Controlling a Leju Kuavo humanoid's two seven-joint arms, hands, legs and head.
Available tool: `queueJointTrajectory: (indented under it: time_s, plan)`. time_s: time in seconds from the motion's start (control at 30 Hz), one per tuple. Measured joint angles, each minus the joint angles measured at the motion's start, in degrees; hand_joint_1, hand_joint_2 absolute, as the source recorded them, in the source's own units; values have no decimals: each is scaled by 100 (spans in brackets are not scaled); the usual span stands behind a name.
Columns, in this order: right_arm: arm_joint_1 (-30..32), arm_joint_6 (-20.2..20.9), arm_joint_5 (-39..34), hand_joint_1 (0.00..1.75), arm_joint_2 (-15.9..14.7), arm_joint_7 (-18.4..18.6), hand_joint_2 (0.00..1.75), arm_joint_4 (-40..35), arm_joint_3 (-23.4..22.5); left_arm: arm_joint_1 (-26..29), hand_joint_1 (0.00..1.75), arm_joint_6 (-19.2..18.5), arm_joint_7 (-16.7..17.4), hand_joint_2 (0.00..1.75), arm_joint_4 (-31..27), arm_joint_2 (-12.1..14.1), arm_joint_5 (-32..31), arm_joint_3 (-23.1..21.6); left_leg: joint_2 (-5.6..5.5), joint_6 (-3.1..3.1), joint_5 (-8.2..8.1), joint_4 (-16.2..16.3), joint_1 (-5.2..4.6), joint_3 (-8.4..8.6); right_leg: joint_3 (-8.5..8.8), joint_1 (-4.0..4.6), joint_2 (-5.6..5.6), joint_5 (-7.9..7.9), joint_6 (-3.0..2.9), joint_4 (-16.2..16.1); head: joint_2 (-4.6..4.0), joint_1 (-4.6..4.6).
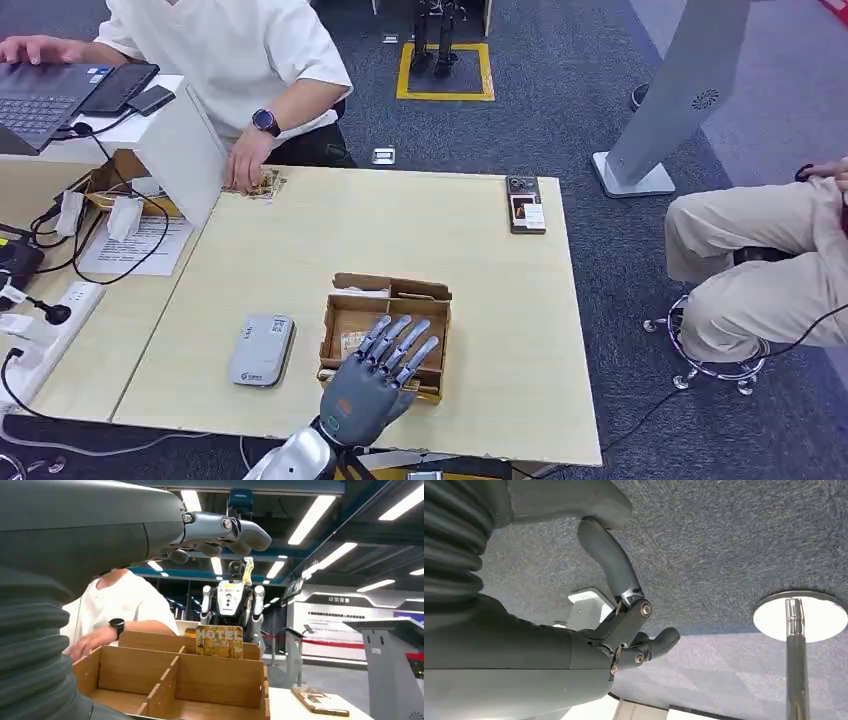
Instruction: Pass the card to the sensor for recognition and then transmit it.
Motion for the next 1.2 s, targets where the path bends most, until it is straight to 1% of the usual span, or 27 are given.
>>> queueJointTrajectory:
  time_s: [0.2,0.3,0.4,0.5,0.8,0.97,1.17,1.2]
  plan:
    - [0,0,-20,0,0,0,175,0,0,-66,0,-4,186,175,66,44,-116,-68,0,0,0,0,0,0,0,0,0,0,0,0,2,-2]
    - [0,0,-31,0,0,0,175,0,0,-95,0,-26,387,175,105,55,-337,-74,0,0,0,0,0,0,0,0,0,0,0,0,0,0]
    - [0,2,-31,0,0,0,175,0,0,-136,0,-46,557,175,144,85,-356,-87,0,0,0,0,0,0,0,0,0,0,0,0,0,0]
    - [0,0,-48,0,0,0,175,0,0,-196,0,-63,736,175,199,125,-356,-188,0,0,0,0,0,0,0,0,0,0,0,0,0,-2]
    - [0,0,-66,0,0,0,175,0,0,-349,0,-271,1007,175,354,234,-358,-468,0,0,0,0,0,0,0,0,0,0,0,0,0,-2]
    - [0,0,-66,0,0,4,175,0,0,-371,0,-361,1058,175,426,280,-358,-549,0,0,0,0,0,0,0,0,0,0,0,0,0,-2]
    - [1,0,-70,0,0,4,175,0,0,-391,0,-448,1025,175,503,302,-358,-588,0,0,0,0,0,0,0,0,0,0,0,0,0,-2]
    - [0,0,-70,0,0,4,175,0,0,-392,10,-472,1012,175,520,306,-358,-590,0,0,0,0,0,0,0,0,0,0,0,0,0,0]
